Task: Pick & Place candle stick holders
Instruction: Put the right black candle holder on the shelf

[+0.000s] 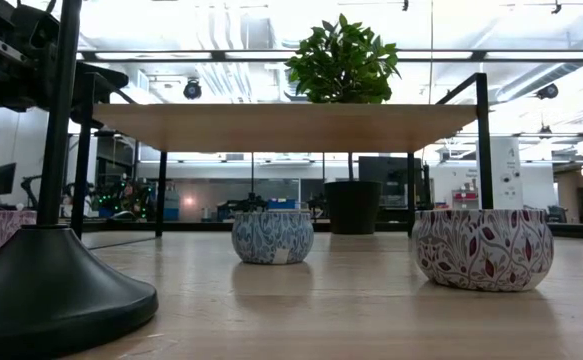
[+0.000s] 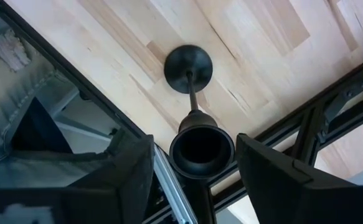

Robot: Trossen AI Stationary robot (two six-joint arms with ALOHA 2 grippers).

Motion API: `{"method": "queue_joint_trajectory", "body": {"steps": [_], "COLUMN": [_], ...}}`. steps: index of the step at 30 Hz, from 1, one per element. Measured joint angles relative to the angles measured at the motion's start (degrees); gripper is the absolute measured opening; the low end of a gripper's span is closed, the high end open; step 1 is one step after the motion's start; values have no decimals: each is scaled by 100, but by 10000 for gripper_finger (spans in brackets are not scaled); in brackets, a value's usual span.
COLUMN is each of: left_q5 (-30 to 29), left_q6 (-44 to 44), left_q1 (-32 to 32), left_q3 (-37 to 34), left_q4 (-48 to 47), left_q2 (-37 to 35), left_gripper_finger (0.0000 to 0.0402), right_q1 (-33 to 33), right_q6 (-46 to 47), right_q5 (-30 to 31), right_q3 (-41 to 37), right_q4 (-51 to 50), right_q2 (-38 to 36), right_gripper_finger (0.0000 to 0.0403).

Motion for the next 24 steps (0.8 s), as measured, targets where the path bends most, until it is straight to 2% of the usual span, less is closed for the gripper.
{"method": "queue_joint_trajectory", "body": {"steps": [20, 24], "left_q5": [1, 0], "left_q6": [0, -2], "left_q1": [0, 0], "left_q3": [-1, 0], "left_q4": [2, 2], "left_q2": [0, 0], "left_gripper_finger": [10, 10], "right_q1": [0, 0], "right_q6": [-141, -148], "right_q5": [-31, -98], "right_q3": [-160, -160], "right_q4": [38, 37], "right_q2": [-1, -2], "right_gripper_finger": [146, 144]}}
